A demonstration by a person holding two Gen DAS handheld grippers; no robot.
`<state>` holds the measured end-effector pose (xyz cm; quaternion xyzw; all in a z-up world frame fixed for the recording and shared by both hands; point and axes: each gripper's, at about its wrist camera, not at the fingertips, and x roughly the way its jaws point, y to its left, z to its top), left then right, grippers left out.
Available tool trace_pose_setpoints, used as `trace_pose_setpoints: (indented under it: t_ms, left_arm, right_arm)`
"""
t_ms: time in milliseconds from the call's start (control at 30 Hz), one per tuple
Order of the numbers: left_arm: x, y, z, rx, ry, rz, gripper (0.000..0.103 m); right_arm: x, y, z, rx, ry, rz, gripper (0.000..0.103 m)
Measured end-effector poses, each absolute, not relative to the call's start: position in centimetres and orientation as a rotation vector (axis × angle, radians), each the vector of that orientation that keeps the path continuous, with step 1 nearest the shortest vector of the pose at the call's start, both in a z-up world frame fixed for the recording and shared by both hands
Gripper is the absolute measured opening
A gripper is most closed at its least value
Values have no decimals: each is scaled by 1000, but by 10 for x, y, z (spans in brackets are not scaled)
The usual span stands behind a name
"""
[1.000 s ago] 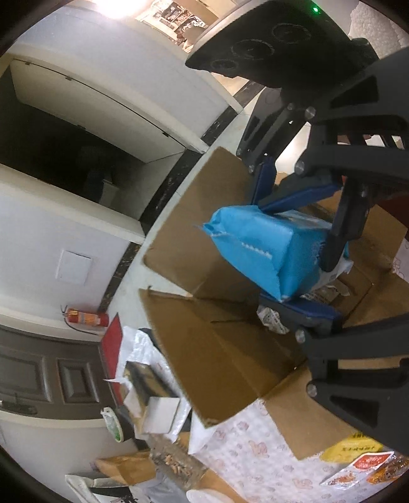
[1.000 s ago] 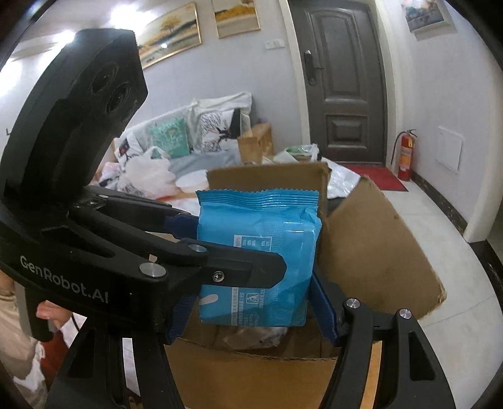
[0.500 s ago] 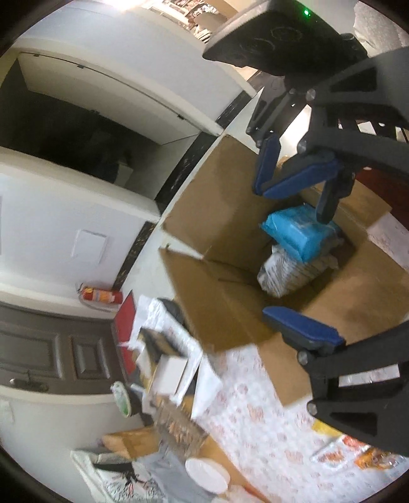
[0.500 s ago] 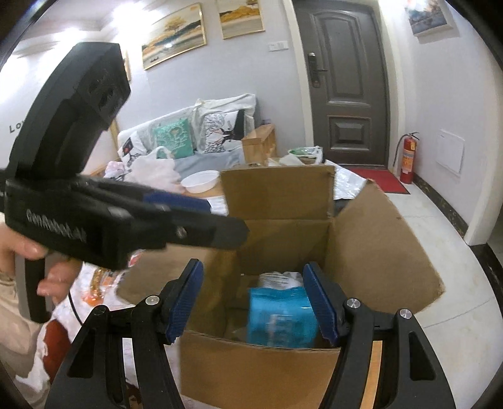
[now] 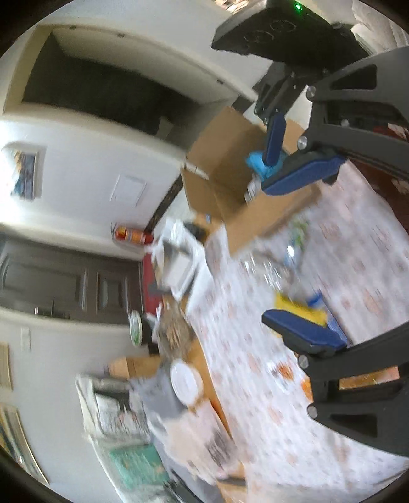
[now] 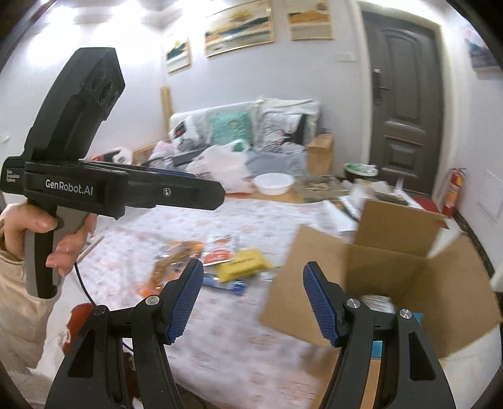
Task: Organize snacks
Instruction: 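Move the right gripper back to the orange braised-meat pouch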
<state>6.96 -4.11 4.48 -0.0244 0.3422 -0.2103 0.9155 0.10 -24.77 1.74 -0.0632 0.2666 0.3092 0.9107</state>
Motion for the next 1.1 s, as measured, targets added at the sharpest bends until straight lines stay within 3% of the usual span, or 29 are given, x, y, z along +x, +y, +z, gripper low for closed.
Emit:
trace_pose_setpoints:
  t_ms: [300, 600, 800, 1100]
  left_arm:
    - [51, 58, -34, -201, 802, -289, 72]
    - [66, 94, -114, -303, 917, -234, 72]
    - [84, 101, -133, -318, 946, -225, 72]
    - [82, 138, -129, -358, 903, -207, 72]
  right_arm:
    - [4, -146, -26, -251, 690, 788, 63]
    - [65, -110, -99, -294, 873, 722, 62]
    - [92, -110, -119, -263, 913, 715, 63]
    - [61, -57, -119, -209, 941, 882, 63]
